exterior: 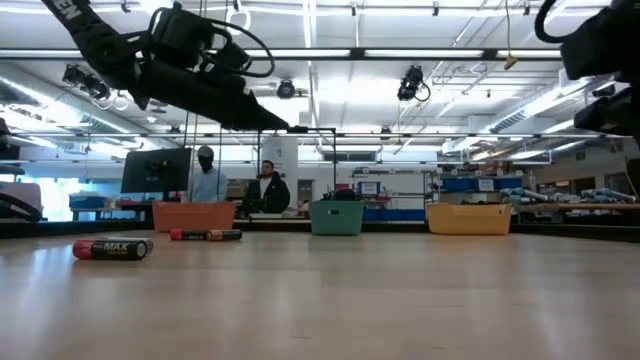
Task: Sort batteries
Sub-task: Put the brown-black battery in the orange bin
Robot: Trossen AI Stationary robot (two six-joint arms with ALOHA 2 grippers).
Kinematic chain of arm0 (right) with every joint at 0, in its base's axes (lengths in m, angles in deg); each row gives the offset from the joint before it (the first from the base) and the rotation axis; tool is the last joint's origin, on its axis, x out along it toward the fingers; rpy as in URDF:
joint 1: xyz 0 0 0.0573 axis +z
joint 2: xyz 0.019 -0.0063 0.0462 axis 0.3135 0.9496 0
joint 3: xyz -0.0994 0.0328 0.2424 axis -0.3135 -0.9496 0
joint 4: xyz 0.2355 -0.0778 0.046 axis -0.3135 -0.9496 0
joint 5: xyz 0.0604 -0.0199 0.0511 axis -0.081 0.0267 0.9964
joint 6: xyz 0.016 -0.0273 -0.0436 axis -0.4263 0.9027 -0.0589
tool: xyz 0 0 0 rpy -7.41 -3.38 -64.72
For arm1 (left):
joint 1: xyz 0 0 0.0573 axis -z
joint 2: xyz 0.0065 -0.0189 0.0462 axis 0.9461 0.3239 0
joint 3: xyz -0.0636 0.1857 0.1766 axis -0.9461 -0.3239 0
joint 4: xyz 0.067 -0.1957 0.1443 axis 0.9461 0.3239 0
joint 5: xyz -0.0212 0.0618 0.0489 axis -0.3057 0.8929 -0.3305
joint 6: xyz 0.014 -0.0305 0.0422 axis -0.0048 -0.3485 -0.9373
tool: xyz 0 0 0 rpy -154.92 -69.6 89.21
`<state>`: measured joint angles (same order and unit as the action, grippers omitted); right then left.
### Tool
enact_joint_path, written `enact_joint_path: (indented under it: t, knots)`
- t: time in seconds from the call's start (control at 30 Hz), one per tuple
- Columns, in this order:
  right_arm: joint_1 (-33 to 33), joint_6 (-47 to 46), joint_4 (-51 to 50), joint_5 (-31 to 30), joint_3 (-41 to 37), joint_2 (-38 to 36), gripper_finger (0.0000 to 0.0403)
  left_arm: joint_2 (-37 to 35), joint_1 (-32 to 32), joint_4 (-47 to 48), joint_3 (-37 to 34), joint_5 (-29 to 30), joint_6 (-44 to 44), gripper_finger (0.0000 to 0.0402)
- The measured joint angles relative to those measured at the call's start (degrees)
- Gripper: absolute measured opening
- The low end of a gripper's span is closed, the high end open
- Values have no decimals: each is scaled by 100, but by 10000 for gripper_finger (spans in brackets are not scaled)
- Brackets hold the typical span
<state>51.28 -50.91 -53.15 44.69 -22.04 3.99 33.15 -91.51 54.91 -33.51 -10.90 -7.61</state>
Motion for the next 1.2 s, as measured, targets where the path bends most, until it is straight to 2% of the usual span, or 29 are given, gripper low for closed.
enact_joint_path:
  t: [0.27, 0.43, 0.57, 0.77, 1.2]
  knots:
    - [201, 541, 428, 317, -9, 825, 123, 0, 29, -26, -5, 125, -17, 7]
    - [311, 1099, 353, 415, 272, 1503, 123, 2, 28, -6, -5, 155, -17, 7]
    - [416, 1399, -23, 263, 627, 1844, 123, 2, 28, -6, -3, 204, -15, 7]
    - [593, 1675, -214, -47, 870, 2031, 123, 4, 28, 5, -2, 218, -15, 7]
    - [791, 2183, -267, -70, 834, 2024, 123, 7, 28, 170, -2, 223, -13, 7]
